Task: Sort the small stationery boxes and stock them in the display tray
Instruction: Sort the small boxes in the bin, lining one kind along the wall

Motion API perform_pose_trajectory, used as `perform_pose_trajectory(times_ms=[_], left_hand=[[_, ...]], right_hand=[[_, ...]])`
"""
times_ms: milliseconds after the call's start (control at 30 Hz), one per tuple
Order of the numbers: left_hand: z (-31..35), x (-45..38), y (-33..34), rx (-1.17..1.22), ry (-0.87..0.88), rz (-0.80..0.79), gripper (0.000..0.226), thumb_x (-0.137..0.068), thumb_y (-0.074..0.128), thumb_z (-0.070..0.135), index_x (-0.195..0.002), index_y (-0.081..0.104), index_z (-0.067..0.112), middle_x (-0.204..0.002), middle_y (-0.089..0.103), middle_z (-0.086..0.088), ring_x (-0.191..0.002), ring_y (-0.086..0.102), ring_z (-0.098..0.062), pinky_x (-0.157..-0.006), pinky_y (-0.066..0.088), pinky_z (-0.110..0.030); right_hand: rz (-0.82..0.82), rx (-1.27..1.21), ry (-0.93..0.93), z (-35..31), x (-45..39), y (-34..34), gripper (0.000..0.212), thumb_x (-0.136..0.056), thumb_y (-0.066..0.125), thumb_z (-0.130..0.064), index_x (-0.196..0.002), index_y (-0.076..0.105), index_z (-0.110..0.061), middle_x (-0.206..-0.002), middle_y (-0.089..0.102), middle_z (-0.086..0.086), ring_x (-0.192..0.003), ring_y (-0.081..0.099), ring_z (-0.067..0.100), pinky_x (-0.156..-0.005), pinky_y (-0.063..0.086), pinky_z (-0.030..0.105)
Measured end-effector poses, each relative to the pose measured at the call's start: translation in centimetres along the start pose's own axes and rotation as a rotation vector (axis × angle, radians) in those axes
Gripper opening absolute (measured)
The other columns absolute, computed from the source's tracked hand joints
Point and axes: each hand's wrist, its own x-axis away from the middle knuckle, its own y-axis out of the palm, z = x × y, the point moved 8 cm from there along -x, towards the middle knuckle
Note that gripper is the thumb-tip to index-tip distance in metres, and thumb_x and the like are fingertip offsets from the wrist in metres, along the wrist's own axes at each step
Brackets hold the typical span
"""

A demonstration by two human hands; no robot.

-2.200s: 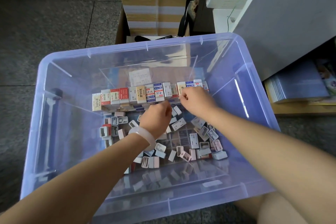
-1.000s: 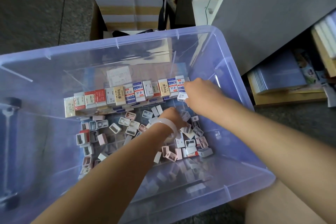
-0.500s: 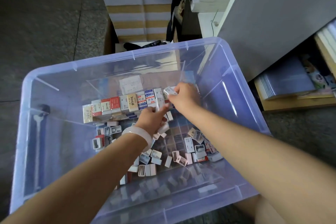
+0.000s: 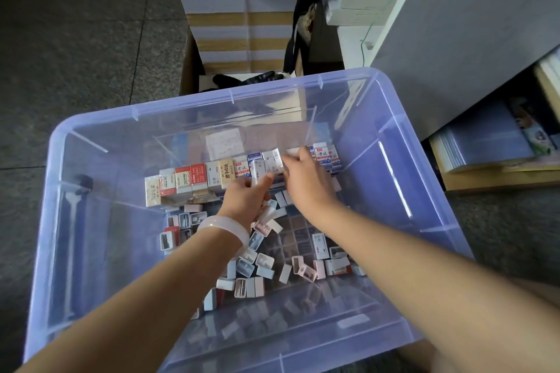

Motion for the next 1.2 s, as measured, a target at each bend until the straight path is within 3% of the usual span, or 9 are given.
perform_pose_trajectory(times_ms=[100, 167, 267, 367, 467, 633, 900, 1100, 1200], left_hand=[[0.2, 0.3, -0.1, 0.002, 0.017, 0.012, 0.028, -0.090, 0.061, 0.034, -0.094, 0.053, 0.007, -0.072, 0.054, -0.003, -0.058, 0.047, -0.013, -0.060, 0.045, -0.027], [0.3, 0.4, -0.2, 0.002, 0.031, 0.010, 0.028, -0.090, 0.061, 0.033, -0.093, 0.052, 0.007, -0.072, 0.054, -0.004, -0.056, 0.046, -0.013, -0.058, 0.044, -0.027], [0.4, 0.4, -0.3, -0.001, 0.047, 0.012, 0.024, -0.090, 0.061, 0.032, -0.086, 0.051, 0.010, -0.072, 0.056, -0.004, -0.056, 0.046, -0.013, -0.057, 0.044, -0.028], [0.1, 0.2, -0.6, -0.001, 0.050, 0.023, 0.024, -0.090, 0.061, 0.031, -0.082, 0.051, 0.012, -0.070, 0.056, -0.004, -0.053, 0.045, -0.012, -0.053, 0.043, -0.026], [-0.4, 0.1, -0.9, 0.013, 0.039, 0.021, 0.028, -0.090, 0.061, 0.033, -0.090, 0.054, 0.007, -0.068, 0.055, -0.003, -0.052, 0.044, -0.011, -0.053, 0.041, -0.026], [-0.5, 0.2, -1.1, 0.040, 0.045, 0.013, 0.039, -0.090, 0.060, 0.034, -0.105, 0.054, -0.001, -0.066, 0.055, -0.001, -0.047, 0.040, -0.010, -0.048, 0.037, -0.024], [-0.8, 0.3, -1.6, 0.106, 0.027, -0.001, 0.032, -0.089, 0.062, 0.035, -0.097, 0.054, 0.005, -0.074, 0.058, -0.006, -0.053, 0.044, -0.015, -0.054, 0.040, -0.029], [-0.8, 0.3, -1.7, 0.139, 0.026, -0.009, 0.034, -0.089, 0.062, 0.033, -0.099, 0.052, 0.003, -0.076, 0.058, -0.008, -0.052, 0.043, -0.014, -0.054, 0.040, -0.029], [-0.7, 0.5, -1.5, 0.109, 0.032, -0.015, 0.030, -0.089, 0.062, 0.033, -0.095, 0.052, 0.005, -0.072, 0.057, -0.005, -0.051, 0.044, -0.012, -0.051, 0.041, -0.026]], right_hand=[[-0.063, 0.232, -0.065, -0.1, 0.5, 0.3, 0.045, -0.094, 0.044, -0.004, -0.138, 0.034, -0.010, -0.130, 0.038, 0.013, -0.101, 0.054, 0.029, -0.068, 0.045, 0.034], [-0.039, 0.302, -0.121, -0.5, 0.1, 0.3, 0.045, -0.093, 0.046, -0.002, -0.137, 0.036, -0.007, -0.129, 0.037, 0.013, -0.106, 0.054, 0.029, -0.074, 0.048, 0.036], [-0.030, 0.156, -0.083, -0.5, -0.9, 0.3, 0.032, -0.094, 0.050, -0.008, -0.125, 0.048, -0.008, -0.120, 0.048, 0.010, -0.100, 0.058, 0.028, -0.074, 0.047, 0.035], [-0.053, -0.008, -0.066, -0.5, -1.0, 0.5, 0.038, -0.092, 0.056, -0.019, -0.128, 0.046, -0.010, -0.123, 0.050, 0.009, -0.102, 0.058, 0.026, -0.082, 0.051, 0.036], [-0.034, -0.031, -0.048, -0.6, -0.7, 0.4, 0.040, -0.092, 0.056, -0.022, -0.128, 0.045, -0.010, -0.125, 0.049, 0.008, -0.105, 0.057, 0.027, -0.084, 0.050, 0.038], [0.059, -0.043, -0.029, -1.2, -0.4, 0.1, 0.027, -0.092, 0.052, -0.012, -0.118, 0.054, -0.005, -0.113, 0.060, 0.011, -0.099, 0.059, 0.027, -0.078, 0.048, 0.035], [0.119, -0.592, 0.332, 2.8, -0.4, 0.2, 0.017, -0.085, 0.059, -0.006, -0.100, 0.066, -0.006, -0.099, 0.069, 0.009, -0.092, 0.063, 0.024, -0.078, 0.050, 0.035], [0.088, -0.467, 0.280, 2.2, -0.3, 1.0, 0.020, -0.087, 0.051, 0.000, -0.094, 0.069, 0.003, -0.102, 0.065, 0.020, -0.094, 0.059, 0.031, -0.079, 0.048, 0.035], [0.001, -0.334, 0.217, 1.8, -0.1, 1.1, 0.030, -0.093, 0.043, -0.004, -0.115, 0.064, -0.004, -0.118, 0.053, 0.013, -0.102, 0.054, 0.028, -0.082, 0.041, 0.028]])
